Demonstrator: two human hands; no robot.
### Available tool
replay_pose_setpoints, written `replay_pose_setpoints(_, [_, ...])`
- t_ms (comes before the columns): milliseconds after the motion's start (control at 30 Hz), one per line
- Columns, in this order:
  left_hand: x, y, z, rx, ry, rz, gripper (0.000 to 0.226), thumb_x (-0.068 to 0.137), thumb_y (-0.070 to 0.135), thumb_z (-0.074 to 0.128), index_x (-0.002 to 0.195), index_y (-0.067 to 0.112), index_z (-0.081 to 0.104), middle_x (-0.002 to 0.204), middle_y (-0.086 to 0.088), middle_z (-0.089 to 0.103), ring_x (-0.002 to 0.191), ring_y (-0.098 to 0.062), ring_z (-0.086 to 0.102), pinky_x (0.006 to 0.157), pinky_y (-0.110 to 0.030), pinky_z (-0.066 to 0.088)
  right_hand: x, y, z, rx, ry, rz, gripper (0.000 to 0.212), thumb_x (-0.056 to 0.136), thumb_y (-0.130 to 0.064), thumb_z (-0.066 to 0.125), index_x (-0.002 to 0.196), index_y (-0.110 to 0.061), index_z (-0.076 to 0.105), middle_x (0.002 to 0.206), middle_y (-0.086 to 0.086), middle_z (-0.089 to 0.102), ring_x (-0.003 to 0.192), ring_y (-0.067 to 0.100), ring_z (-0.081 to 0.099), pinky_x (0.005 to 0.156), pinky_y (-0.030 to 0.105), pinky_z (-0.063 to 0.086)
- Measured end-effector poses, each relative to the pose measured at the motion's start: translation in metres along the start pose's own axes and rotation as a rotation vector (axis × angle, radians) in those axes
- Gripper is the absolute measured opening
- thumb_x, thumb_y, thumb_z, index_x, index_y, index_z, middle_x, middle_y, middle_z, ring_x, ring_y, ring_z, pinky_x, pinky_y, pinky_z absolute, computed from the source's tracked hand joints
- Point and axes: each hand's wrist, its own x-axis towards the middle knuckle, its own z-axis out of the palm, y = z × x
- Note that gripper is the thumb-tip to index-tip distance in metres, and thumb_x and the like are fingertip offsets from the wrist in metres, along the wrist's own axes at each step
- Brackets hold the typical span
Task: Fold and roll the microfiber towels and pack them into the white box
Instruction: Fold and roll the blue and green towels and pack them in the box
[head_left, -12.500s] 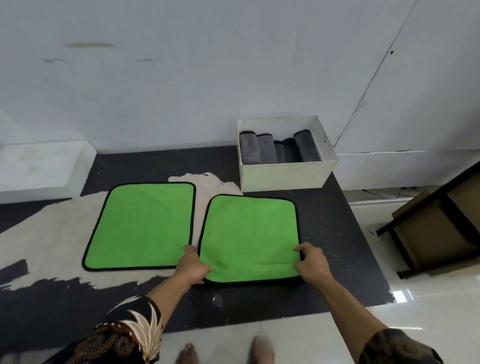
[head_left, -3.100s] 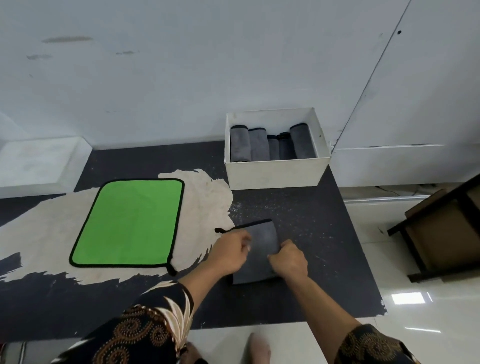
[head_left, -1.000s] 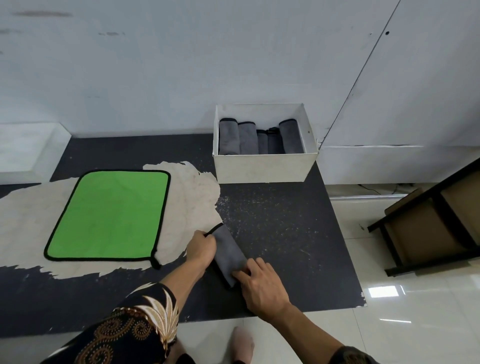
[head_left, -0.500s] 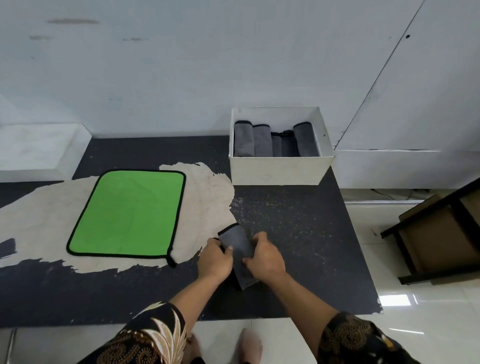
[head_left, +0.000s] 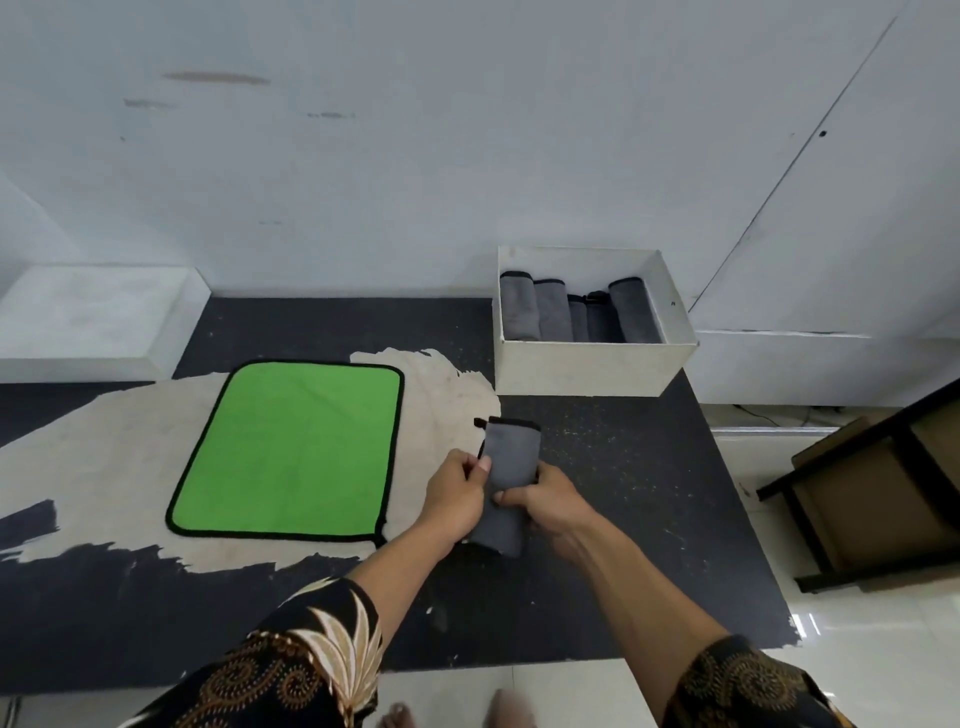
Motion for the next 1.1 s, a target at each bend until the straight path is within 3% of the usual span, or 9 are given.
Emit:
replay_pose_setpoints(167, [0.009,0.044,-0.032,-0.009,0.090,0.186,0.020,0.102,0.029,0.047,0.094,0.011,0.050,0.080,0.000,0.055,0.073,-0.017,0.052,0.057,-0.026,0.034,-0.012,-0.045,0.019,0.173,0.094,-0.132,0.030,0.089,-0.025,0.071,0.114,-0.012,0.060,0.110,0.006,0.070,0.098,0.020,0.069,0.074,0.036,0.058])
replay_pose_setpoints(300, [0.015,0.074,-0.055,0.048,0.079,0.337,0.015,0.102,0.024,0.047,0.095,0.011,0.048,0.080,0.003,0.054,0.073,-0.016,0.050,0.057,-0.024,0.031,-0.020,-0.079,0.027,0.202,0.205,-0.275,0.021,0.092,-0.013,0.067,0.111,-0.011,0.060,0.105,0.006,0.071,0.091,0.017,0.069,0.065,0.026,0.056])
replay_pose_setpoints(400, [0.018,0.091,-0.065,0.063,0.053,0.412,0.014,0.102,0.024,0.047,0.096,0.012,0.046,0.084,0.000,0.055,0.080,-0.020,0.053,0.062,-0.031,0.030,-0.025,-0.095,0.030,0.193,0.291,-0.343,0.023,0.089,-0.009,0.069,0.108,-0.008,0.059,0.103,0.009,0.071,0.092,0.022,0.070,0.072,0.031,0.058])
replay_pose_setpoints(600, [0.017,0.113,-0.064,0.152,-0.140,0.419,0.051,0.092,0.057,0.052,0.121,0.015,0.044,0.106,0.002,0.060,0.098,-0.021,0.062,0.076,-0.031,0.048,-0.033,-0.110,0.019,0.198,0.380,-0.395,0.024,0.087,-0.008,0.069,0.108,-0.005,0.057,0.099,0.013,0.070,0.087,0.022,0.070,0.069,0.031,0.059])
replay_pose_setpoints(767, [0.032,0.129,-0.054,0.263,-0.157,0.505,0.036,0.097,0.048,0.047,0.106,0.014,0.056,0.103,-0.005,0.066,0.093,-0.024,0.063,0.078,-0.039,0.052,-0.018,-0.116,-0.001,0.342,0.364,-0.364,0.025,0.089,-0.015,0.070,0.110,-0.007,0.059,0.106,0.013,0.070,0.095,0.025,0.070,0.079,0.041,0.059])
replay_pose_setpoints(900, [0.051,0.150,-0.041,0.333,-0.099,0.505,0.032,0.100,0.042,0.045,0.100,0.011,0.054,0.096,-0.008,0.065,0.085,-0.025,0.061,0.079,-0.045,0.052,-0.002,-0.139,-0.024,0.229,0.317,-0.395,0.037,0.089,-0.034,0.070,0.116,-0.014,0.056,0.110,0.002,0.068,0.099,0.018,0.068,0.072,0.036,0.058])
replay_pose_setpoints(1033, [0.077,0.191,-0.024,0.291,-0.019,0.478,0.031,0.100,0.041,0.043,0.099,0.013,0.056,0.098,-0.007,0.064,0.089,-0.025,0.061,0.081,-0.043,0.052,0.026,-0.183,-0.074,0.032,0.164,-0.369,0.052,0.082,-0.022,0.079,0.124,-0.013,0.051,0.118,0.004,0.065,0.101,0.022,0.068,0.071,0.040,0.060])
replay_pose_setpoints(1100, [0.093,0.215,-0.009,0.204,-0.026,0.433,0.032,0.101,0.040,0.042,0.105,0.012,0.058,0.103,-0.007,0.065,0.092,-0.025,0.062,0.083,-0.043,0.052,0.045,-0.207,-0.102,-0.053,0.119,-0.365,0.048,0.083,-0.016,0.078,0.123,-0.008,0.053,0.115,0.011,0.068,0.097,0.026,0.070,0.069,0.041,0.061])
